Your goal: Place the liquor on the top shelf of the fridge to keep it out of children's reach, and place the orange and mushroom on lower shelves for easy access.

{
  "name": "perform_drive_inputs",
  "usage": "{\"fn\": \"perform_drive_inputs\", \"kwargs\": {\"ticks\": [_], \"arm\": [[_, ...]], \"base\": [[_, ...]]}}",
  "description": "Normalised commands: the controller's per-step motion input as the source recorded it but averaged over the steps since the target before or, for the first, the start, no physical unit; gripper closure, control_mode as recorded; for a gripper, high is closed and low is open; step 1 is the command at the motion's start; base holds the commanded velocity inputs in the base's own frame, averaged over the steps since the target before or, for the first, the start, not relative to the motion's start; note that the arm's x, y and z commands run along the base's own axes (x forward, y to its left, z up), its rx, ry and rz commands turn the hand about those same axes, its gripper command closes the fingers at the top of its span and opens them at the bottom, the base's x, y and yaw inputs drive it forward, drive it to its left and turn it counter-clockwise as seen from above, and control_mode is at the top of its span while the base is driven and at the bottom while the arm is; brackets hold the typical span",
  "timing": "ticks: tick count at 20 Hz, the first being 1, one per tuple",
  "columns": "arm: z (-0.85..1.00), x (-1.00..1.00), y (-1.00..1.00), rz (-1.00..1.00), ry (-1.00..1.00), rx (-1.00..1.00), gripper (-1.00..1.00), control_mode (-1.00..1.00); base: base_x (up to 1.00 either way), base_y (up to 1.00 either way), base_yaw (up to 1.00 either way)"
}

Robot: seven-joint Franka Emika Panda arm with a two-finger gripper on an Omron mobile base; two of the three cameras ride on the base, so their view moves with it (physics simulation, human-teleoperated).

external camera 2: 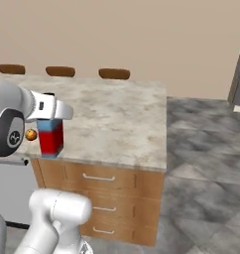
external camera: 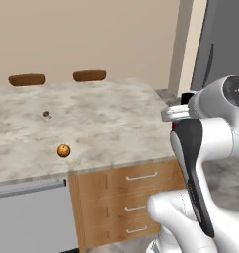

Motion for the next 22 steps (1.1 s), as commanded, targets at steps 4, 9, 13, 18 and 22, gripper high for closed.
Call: {"fn": "perform_drive_inputs", "kwargs": {"ticks": [4,9,13,18,22], "arm": [[0.0,0.0,0.0,0.0,0.0,0.0,1.0,1.0],[0.0,0.0,0.0,0.0,0.0,0.0,1.0,1.0],[0.0,0.0,0.0,0.0,0.0,0.0,1.0,1.0],[0.0,0.0,0.0,0.0,0.0,0.0,1.0,1.0],[0.0,0.0,0.0,0.0,0.0,0.0,1.0,1.0]], "base": [[0.19,-1.0,-0.1],[0.4,-1.0,0.0],[0.43,-1.0,-0.01],[0.47,-1.0,0.0],[0.52,-1.0,0.0]]}}
